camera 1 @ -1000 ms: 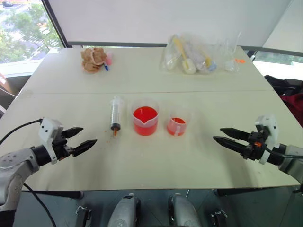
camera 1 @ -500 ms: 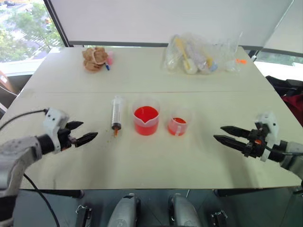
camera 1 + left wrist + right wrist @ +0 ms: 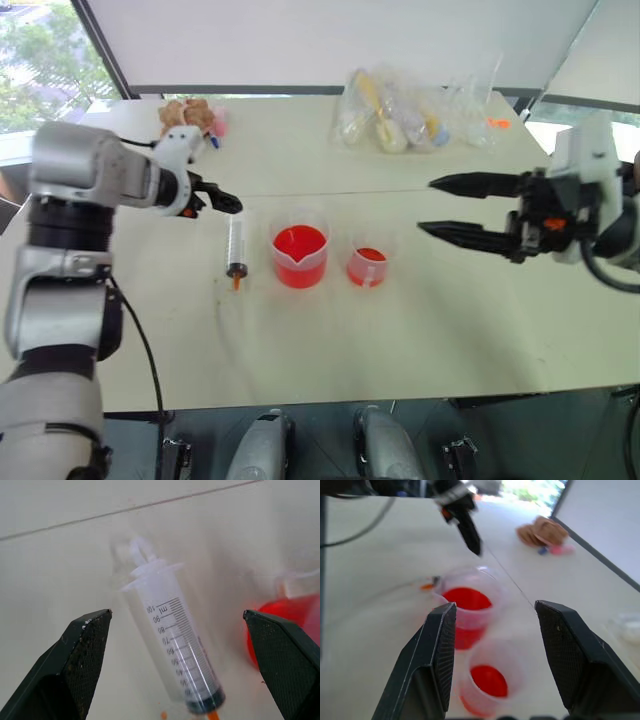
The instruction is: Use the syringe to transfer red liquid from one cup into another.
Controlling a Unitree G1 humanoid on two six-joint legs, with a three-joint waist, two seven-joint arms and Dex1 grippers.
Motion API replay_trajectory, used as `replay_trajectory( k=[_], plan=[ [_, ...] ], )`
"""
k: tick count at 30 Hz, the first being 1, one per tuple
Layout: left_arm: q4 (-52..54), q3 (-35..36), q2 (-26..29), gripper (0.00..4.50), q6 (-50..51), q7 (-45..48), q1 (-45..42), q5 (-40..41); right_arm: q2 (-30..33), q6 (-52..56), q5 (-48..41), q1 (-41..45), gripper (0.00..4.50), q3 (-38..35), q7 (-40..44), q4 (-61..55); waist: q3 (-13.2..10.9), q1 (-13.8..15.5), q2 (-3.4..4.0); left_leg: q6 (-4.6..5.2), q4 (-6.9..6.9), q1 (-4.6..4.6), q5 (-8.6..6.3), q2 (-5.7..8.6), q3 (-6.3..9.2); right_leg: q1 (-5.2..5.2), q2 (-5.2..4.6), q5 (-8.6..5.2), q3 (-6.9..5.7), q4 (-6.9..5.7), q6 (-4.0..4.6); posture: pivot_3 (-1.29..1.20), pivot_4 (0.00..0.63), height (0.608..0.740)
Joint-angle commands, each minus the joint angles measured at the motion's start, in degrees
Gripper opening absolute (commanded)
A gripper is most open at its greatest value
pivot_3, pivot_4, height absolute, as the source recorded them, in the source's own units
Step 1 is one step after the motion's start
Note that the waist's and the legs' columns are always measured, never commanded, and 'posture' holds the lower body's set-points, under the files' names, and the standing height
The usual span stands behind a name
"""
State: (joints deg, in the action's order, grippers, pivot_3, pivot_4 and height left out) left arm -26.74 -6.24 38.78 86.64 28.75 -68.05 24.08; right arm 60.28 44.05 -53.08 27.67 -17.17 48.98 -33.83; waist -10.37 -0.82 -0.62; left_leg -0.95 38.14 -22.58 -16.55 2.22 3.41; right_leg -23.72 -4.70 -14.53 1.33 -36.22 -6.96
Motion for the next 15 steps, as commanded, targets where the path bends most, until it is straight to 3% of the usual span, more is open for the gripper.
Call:
replay_trajectory(
  k=[1, 7, 10, 15],
  plan=[
    [-8.14, -0.62, -2.62, 4.41, -5.07, -1.77, -4.71, -4.51, -0.88, -0.18, -0.60, 1.22, 2.60, -0.47, -2.59, -1.53, -0.02, 0.14, -0.04, -0.03, 0.00, -0.03, 0.02, 0.01, 0.00, -0.02, -0.01, 0.00, 0.00, 0.00, 0.00, 0.00, 0.150, 0.740],
    [-19.42, -5.11, -7.89, 4.41, -14.39, -0.23, -6.53, -10.83, -1.34, -0.28, 0.51, -2.78, 2.60, -1.89, -5.11, -2.78, -0.02, 0.91, -0.05, -0.10, 0.03, -0.30, 0.06, 0.06, -0.01, -0.25, -0.10, 0.02, 0.00, 0.00, -0.03, 0.00, 0.150, 0.740],
    [-23.75, -5.01, -10.26, 4.41, -14.99, 0.24, -6.37, -12.28, -1.49, -0.23, -0.10, -4.46, 2.60, -3.19, -6.44, -3.68, -0.03, 1.12, -0.06, -0.21, 0.16, -0.79, 0.13, 0.08, -0.04, -0.81, -0.09, 0.07, 0.02, -0.16, -0.07, 0.00, 0.150, 0.740],
    [-26.72, -3.49, -11.62, 4.41, -14.45, 1.07, -7.10, -13.19, -1.25, -0.45, -0.25, -5.76, 2.60, -4.07, -7.21, -3.77, -0.03, 1.21, -0.07, -0.47, 0.16, -0.80, 0.29, 0.16, -0.06, -0.83, -0.08, 0.07, 0.02, -0.20, -0.07, 0.00, 0.150, 0.740]
  ],
)
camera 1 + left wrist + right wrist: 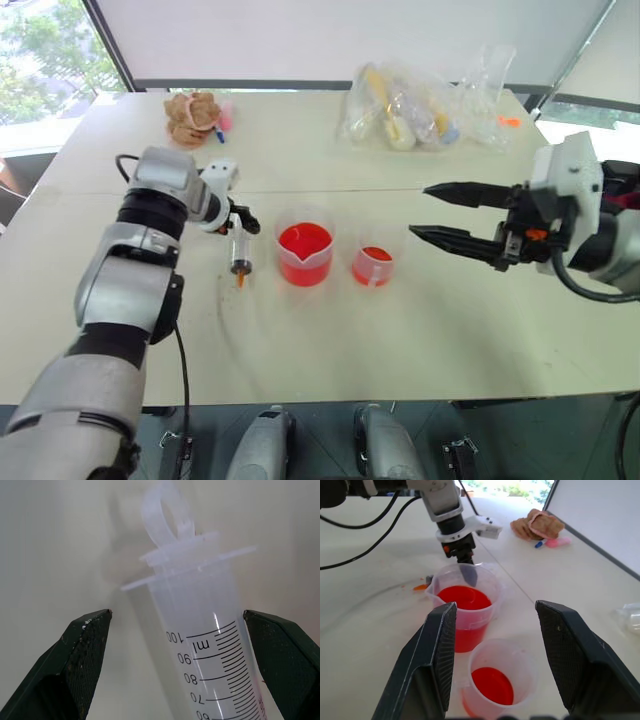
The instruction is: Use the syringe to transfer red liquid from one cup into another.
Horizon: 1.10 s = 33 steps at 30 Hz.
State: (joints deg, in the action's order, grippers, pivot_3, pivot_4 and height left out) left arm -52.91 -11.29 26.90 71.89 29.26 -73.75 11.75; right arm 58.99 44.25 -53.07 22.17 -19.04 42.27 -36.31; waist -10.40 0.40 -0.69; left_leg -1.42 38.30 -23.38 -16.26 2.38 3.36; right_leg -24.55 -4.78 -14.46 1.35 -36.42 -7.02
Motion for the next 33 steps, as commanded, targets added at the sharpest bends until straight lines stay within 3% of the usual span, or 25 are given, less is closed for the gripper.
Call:
replay_trajectory(
  k=[1, 4, 5, 7, 11, 12, 19, 24, 27, 33],
  plan=[
    [-0.64, 1.72, 0.15, 4.41, 0.48, 0.68, -1.42, -1.01, 0.05, -0.72, -0.16, -0.40, 2.60, -2.23, -0.55, -1.24, 0.00, 0.04, 0.00, 0.04, 0.00, 0.00, -0.02, 0.00, 0.01, 0.00, 0.00, 0.00, 0.00, -0.01, 0.00, 0.00, 0.150, 0.740],
    [0.26, 2.33, -0.70, 4.41, 2.41, 0.55, -0.10, -0.97, -0.16, -1.32, 0.32, -0.86, 2.60, -2.05, -0.48, -0.88, 0.00, 0.08, 0.00, 0.12, 0.01, 0.01, -0.05, 0.00, 0.01, 0.00, 0.00, 0.00, 0.00, -0.05, 0.00, 0.00, 0.150, 0.740],
    [0.52, 2.94, -1.06, 4.17, 3.23, 0.21, 0.38, -0.79, -0.28, -1.52, 0.52, -0.87, 2.60, -1.85, -0.50, -0.70, 0.00, 0.11, 0.00, 0.13, 0.02, 0.01, -0.06, 0.00, 0.01, 0.00, 0.00, 0.00, 0.00, -0.09, 0.00, 0.00, 0.150, 0.740],
    [1.24, 3.63, -1.48, 3.50, 4.10, -0.27, 1.06, -0.80, -0.41, -1.73, 0.71, -0.80, 2.60, -1.55, -0.54, -0.45, 0.00, 0.15, 0.00, 0.13, 0.03, 0.02, -0.06, 0.00, 0.01, 0.00, 0.00, 0.00, 0.00, -0.12, 0.00, 0.00, 0.150, 0.740],
    [3.58, 5.84, -2.34, 1.63, 6.60, -2.14, 2.11, -0.92, -0.21, -2.01, 1.00, -1.11, 2.60, -1.53, 0.02, 0.21, 0.02, 0.17, -0.01, 0.13, 0.06, 0.05, -0.05, -0.01, 0.01, 0.00, 0.00, 0.00, 0.01, -0.23, 0.00, 0.00, 0.150, 0.740],
    [4.20, 6.48, -2.54, 1.41, 7.26, -2.69, 2.36, -0.89, -0.15, -2.07, 1.10, -1.18, 2.60, -1.50, 0.17, 0.41, 0.02, 0.17, -0.01, 0.14, 0.09, 0.05, -0.05, -0.01, 0.02, 0.00, 0.00, 0.00, 0.01, -0.26, 0.00, 0.00, 0.150, 0.740],
    [13.58, 11.01, -1.52, 1.38, 4.93, -4.01, 2.34, 0.14, -0.57, -2.15, 1.70, -1.77, 2.60, -2.00, 0.18, 1.90, 0.00, 0.04, -0.03, 0.22, 0.46, 0.03, -0.10, -0.06, 0.06, 0.00, 0.01, 0.00, 0.03, -0.59, 0.00, 0.00, 0.150, 0.740],
    [26.51, 24.20, -1.51, 1.38, -0.52, 1.00, -1.88, 10.56, -3.20, -4.43, 2.80, 2.99, 2.60, -4.00, -3.82, 6.57, -0.17, 0.21, -0.32, 0.21, 0.77, -0.03, -0.09, -0.10, 0.08, 0.00, -0.02, 0.08, 0.03, -0.71, 0.01, 0.00, 0.150, 0.740],
    [40.62, 30.34, -3.86, 1.38, -12.63, 4.29, 2.67, 16.30, -4.65, -6.15, 3.86, 7.00, 2.60, -3.61, -5.50, 8.45, -0.13, 0.16, -0.26, -0.08, 0.77, -0.02, 0.06, -0.10, 0.06, 0.00, -0.07, 0.09, 0.05, -0.69, 0.00, 0.00, 0.150, 0.740],
    [57.90, 26.90, -6.62, 1.38, -17.96, 10.10, 13.93, 23.61, -6.03, -10.47, 9.94, 12.94, 2.60, -0.05, -7.02, 10.86, -0.07, 0.02, -0.15, -0.15, 0.69, 0.04, 0.10, -0.10, -0.03, 0.00, -0.09, 0.09, 0.10, -0.70, 0.01, 0.00, 0.150, 0.740]
  ],
)
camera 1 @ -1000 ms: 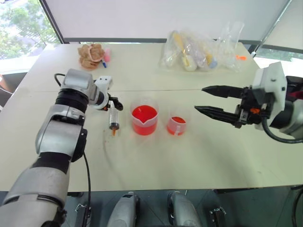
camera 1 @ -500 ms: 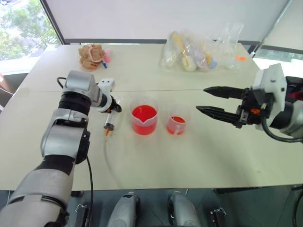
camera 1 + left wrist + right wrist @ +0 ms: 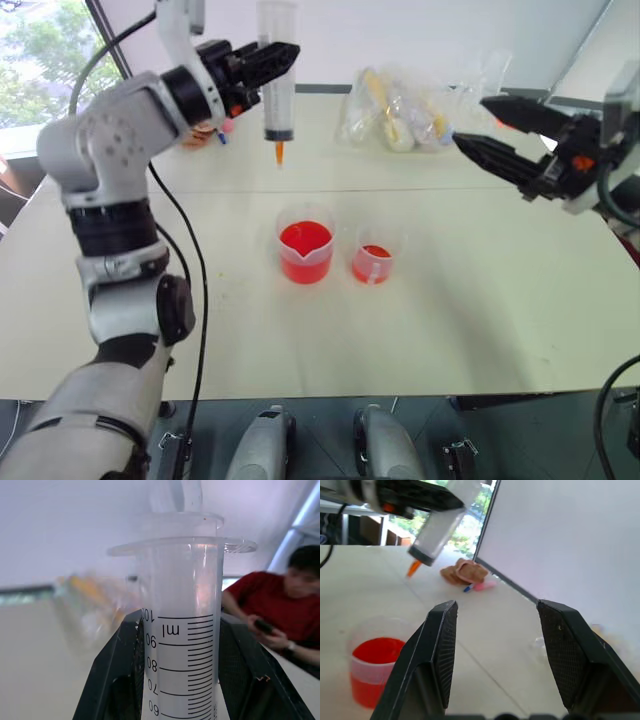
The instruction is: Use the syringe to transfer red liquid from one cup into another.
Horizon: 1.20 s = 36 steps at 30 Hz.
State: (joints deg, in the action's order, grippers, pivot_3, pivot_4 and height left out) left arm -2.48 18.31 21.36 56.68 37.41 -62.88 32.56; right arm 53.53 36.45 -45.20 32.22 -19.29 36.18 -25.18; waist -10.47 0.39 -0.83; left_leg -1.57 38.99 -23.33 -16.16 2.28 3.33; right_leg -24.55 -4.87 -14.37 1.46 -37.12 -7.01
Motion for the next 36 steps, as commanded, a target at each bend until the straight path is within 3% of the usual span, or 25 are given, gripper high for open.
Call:
replay_trajectory(
  k=[1, 11, 20, 27, 36],
  plan=[
    [10.44, -3.89, -1.50, 1.38, -3.04, 2.65, 5.28, 3.90, -1.00, -3.40, 3.13, 3.94, 2.60, 0.95, -1.25, -0.10, -0.01, 0.02, -0.02, 0.02, 0.02, -0.01, 0.00, 0.00, 0.02, 0.00, 0.02, 0.01, 0.00, -0.02, 0.01, 0.00, 0.150, 0.740],
    [22.18, -13.16, -1.77, 1.38, -13.67, 3.18, 22.23, 1.62, -10.30, -4.82, 7.71, 12.47, 2.60, 10.93, -4.77, -1.99, -0.02, -0.28, -0.03, 0.20, 0.07, 0.00, -0.10, -0.06, 0.03, 0.01, 0.11, 0.05, 0.01, -0.02, 0.08, 0.00, 0.150, 0.740],
    [21.46, -17.35, 0.24, 1.38, -21.37, 2.03, 27.77, -3.53, -16.31, -2.93, 8.07, 13.71, 2.60, 16.44, -4.02, -3.40, -0.02, -0.11, -0.03, 0.29, 0.07, 0.00, -0.15, -0.05, 0.08, 0.04, 0.14, 0.07, 0.00, 0.00, 0.10, 0.00, 0.150, 0.740],
    [21.23, -19.31, -0.09, 1.38, -24.95, 1.51, 30.84, -5.30, -21.34, -8.01, 15.15, 10.44, 2.60, 21.60, -3.51, 1.73, -0.02, -0.20, -0.03, 0.30, 0.07, 0.02, -0.15, -0.06, 0.08, 0.04, 0.16, 0.07, -0.01, -0.01, 0.10, 0.00, 0.150, 0.740],
    [22.61, -18.51, -0.86, 1.38, -26.41, -0.56, 33.37, -4.68, -22.30, -15.18, 24.16, 9.30, 2.60, 24.27, -0.60, 8.85, -0.02, -0.38, -0.03, 0.29, 0.06, 0.02, -0.15, -0.05, 0.09, 0.04, 0.18, 0.07, -0.01, -0.02, 0.10, 0.00, 0.150, 0.740]
  ],
)
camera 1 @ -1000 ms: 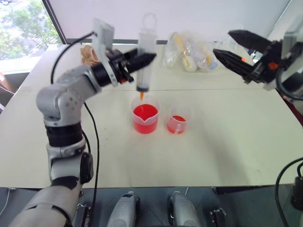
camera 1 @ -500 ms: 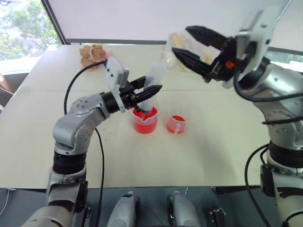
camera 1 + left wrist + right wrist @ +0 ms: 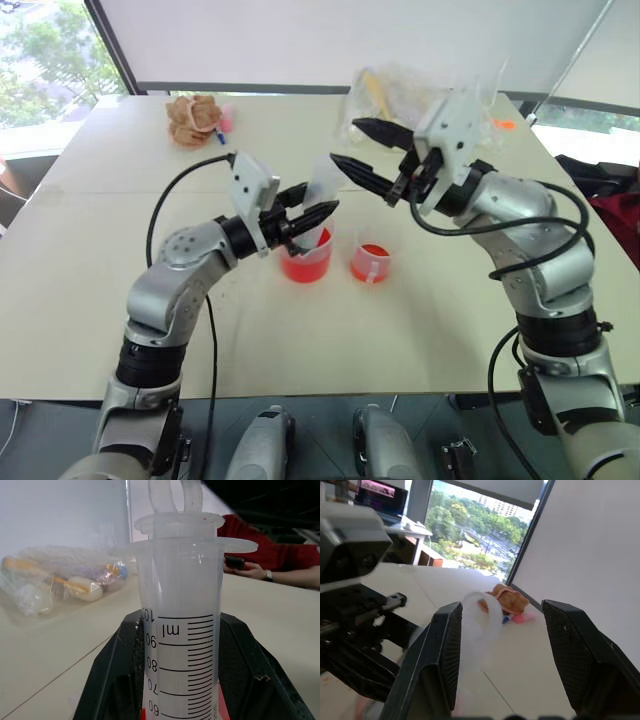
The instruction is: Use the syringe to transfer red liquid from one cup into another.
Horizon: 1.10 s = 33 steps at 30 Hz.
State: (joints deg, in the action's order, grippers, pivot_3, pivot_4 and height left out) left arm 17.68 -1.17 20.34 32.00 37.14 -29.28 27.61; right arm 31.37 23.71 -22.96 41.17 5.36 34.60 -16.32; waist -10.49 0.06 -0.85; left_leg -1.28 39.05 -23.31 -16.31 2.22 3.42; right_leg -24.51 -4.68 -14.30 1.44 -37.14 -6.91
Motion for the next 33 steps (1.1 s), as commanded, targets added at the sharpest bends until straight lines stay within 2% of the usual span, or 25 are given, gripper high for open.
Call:
replay_trajectory(
  k=[1, 8, 12, 14, 15, 26, 33],
  plan=[
    [2.89, 0.88, 0.14, 1.38, -1.80, -0.44, 0.11, 0.33, 0.01, -2.95, 2.87, 0.18, 2.60, -0.06, 1.35, 0.78, 0.00, -0.17, 0.00, 0.00, 0.00, 0.00, 0.00, 0.00, 0.00, 0.00, 0.00, 0.00, 0.00, 0.00, 0.00, 0.00, 0.150, 0.740],
    [2.58, -0.74, 0.30, 1.38, -4.24, -0.11, 2.48, -1.56, -1.50, -5.62, 9.01, 1.81, 2.60, 2.35, 0.97, 5.92, 0.00, -1.06, 0.00, 0.00, -0.03, 0.03, 0.00, 0.00, 0.00, 0.00, 0.01, 0.00, 0.00, -0.01, 0.00, 0.00, 0.150, 0.740],
    [1.99, -1.08, -0.18, 1.38, -5.04, 0.07, 3.10, -2.28, -2.71, -6.74, 12.32, 2.51, 1.39, 4.43, 0.57, 7.72, 0.00, -1.00, 0.00, -0.01, -0.05, 0.04, 0.01, -0.02, 0.01, 0.00, 0.04, 0.00, 0.00, -0.02, 0.01, 0.00, 0.150, 0.740],
    [1.69, -1.21, -0.34, 1.38, -5.46, 0.18, 3.40, -2.78, -3.29, -6.71, 13.49, 2.88, 0.38, 5.06, 0.28, 8.19, 0.00, -0.93, 0.01, -0.01, -0.04, 0.04, 0.01, -0.02, 0.01, 0.00, 0.03, 0.00, 0.00, -0.01, 0.01, 0.00, 0.150, 0.740],
    [1.59, -1.28, -0.40, 1.38, -5.62, 0.22, 3.52, -2.96, -3.53, -6.81, 14.02, 2.99, 0.04, 5.33, 0.27, 8.31, 0.00, -0.89, 0.01, -0.02, -0.04, 0.04, 0.01, -0.02, 0.01, 0.00, 0.02, 0.00, 0.00, -0.01, 0.01, 0.00, 0.150, 0.740],
    [-0.34, -0.26, -2.46, 1.38, -5.53, -0.38, 4.18, -2.02, -5.35, -6.63, 15.22, 3.82, 0.04, 5.25, 0.68, 7.59, 0.00, -0.86, 0.01, -0.02, -0.05, 0.04, 0.01, -0.01, 0.02, 0.00, 0.01, 0.01, 0.00, 0.00, 0.01, 0.00, 0.150, 0.740],
    [-3.13, 1.19, -4.31, 1.38, -5.58, -0.70, 3.64, -1.30, -6.76, -8.81, 16.28, 6.49, 0.04, 1.43, -3.77, 8.77, 0.00, -0.84, 0.01, -0.02, -0.05, 0.04, 0.01, 0.00, 0.02, 0.00, 0.00, 0.01, 0.00, 0.00, 0.01, 0.00, 0.150, 0.740]
  ],
)
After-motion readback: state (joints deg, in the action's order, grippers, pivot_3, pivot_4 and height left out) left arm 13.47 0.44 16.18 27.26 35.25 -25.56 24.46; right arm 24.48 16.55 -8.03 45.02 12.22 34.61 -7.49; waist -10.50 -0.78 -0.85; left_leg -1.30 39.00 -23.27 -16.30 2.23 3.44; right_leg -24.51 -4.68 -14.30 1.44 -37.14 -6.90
